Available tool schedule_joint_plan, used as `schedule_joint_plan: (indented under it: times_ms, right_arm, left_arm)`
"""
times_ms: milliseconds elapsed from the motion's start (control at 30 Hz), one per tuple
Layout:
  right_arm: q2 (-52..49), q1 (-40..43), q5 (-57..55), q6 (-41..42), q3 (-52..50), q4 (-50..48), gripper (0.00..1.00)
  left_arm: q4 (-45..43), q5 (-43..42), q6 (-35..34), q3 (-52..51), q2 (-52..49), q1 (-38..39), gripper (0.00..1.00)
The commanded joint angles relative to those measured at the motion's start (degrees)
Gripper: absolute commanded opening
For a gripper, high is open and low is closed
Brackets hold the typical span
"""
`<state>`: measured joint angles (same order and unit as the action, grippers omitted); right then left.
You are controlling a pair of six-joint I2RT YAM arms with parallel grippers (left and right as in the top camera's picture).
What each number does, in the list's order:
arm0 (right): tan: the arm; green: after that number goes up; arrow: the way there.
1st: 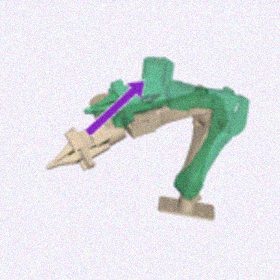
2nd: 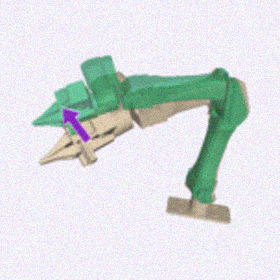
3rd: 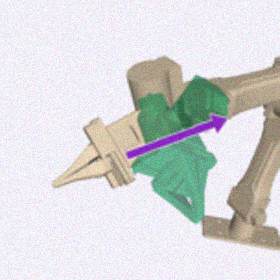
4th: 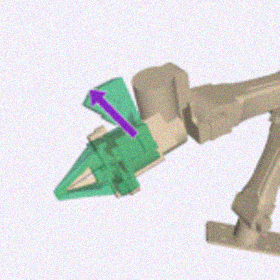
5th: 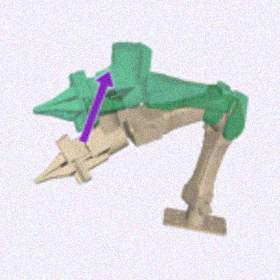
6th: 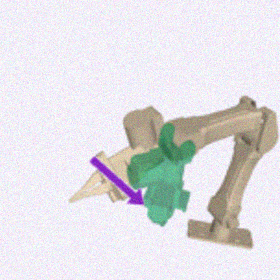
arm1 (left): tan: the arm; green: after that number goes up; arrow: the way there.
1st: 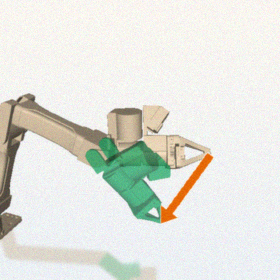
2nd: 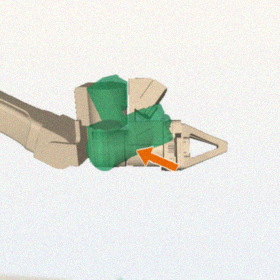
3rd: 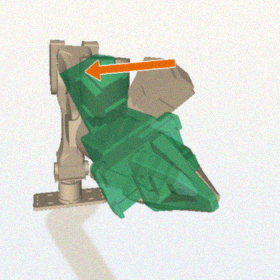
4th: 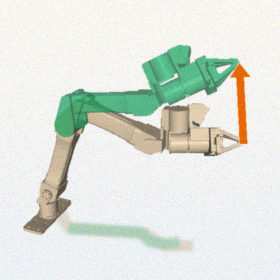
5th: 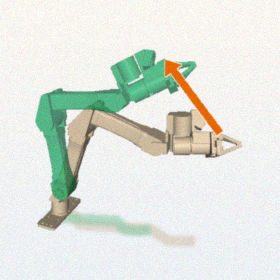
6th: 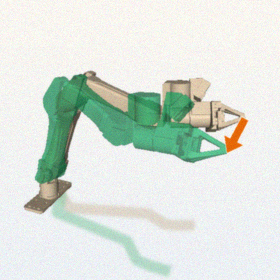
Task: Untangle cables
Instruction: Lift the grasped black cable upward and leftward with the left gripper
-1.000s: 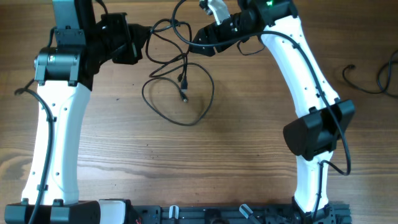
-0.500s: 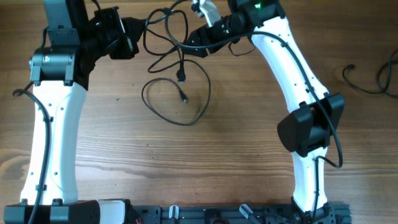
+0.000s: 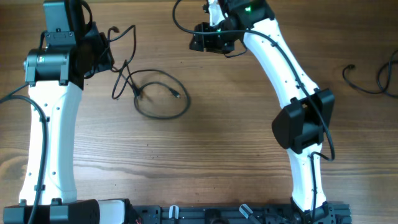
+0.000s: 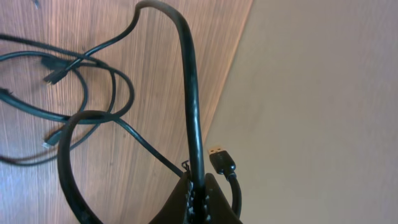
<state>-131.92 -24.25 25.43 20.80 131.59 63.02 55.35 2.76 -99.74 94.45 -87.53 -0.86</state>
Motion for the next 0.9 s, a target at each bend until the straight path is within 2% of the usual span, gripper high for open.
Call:
schedule_joint_plan:
  times_ms: [0,67,167,200,267,433,600,733,867]
  right_arm:
    - [-3.0,-2.7,2.5,1.7,-0.1,-2.4,0.59]
    - [-4.3,-3.4,1.6,-0.3,-0.1,-3.3,0.59]
    - [-7.1,-4.1,1.6,-11.0,-0.1,-3.0,0.62]
    - [-9.0,-4.5,2.3,-20.7,-0.1,-2.8,0.68]
    - [-10.0,-4.6,5.4,-26.2,-0.1,-3.5,0.7]
    - [-10.1,-4.4,15.4,-38.3,-0.1,-4.4,0.7]
    - [-10.1,-4.0,16.4,-41.7,-0.1,-7.2,0.66]
    - [-9.9,-2.6,16.7,-39.9,-0.1,-9.4,0.65]
    - [-9.0,-1.4,24.2,-43.5,-0.1,-4.9,0.66]
  left_arm:
    - [0.0,4.2,-0.1,0.3,0.3,-0.2,0.04]
    - [0.0,4.2,-0.1,0.3,0.3,-0.2,0.04]
    - [1.1,4.1,0.6,0.3,0.3,-0.2,0.04]
    - [-1.0,-2.8,7.8,0.3,0.3,-0.2,0.04]
    - [-5.6,-16.0,15.3,0.3,0.3,-0.3,0.04]
    - [-22.2,-51.9,39.9,0.3,0.5,-3.4,0.04]
    - [-23.5,-68.6,42.3,0.3,0.5,-8.1,0.04]
    - [-23.5,-73.9,42.4,0.3,0.5,-11.8,0.04]
    - [-23.6,-76.0,42.4,0.3,0.5,-16.0,0.04]
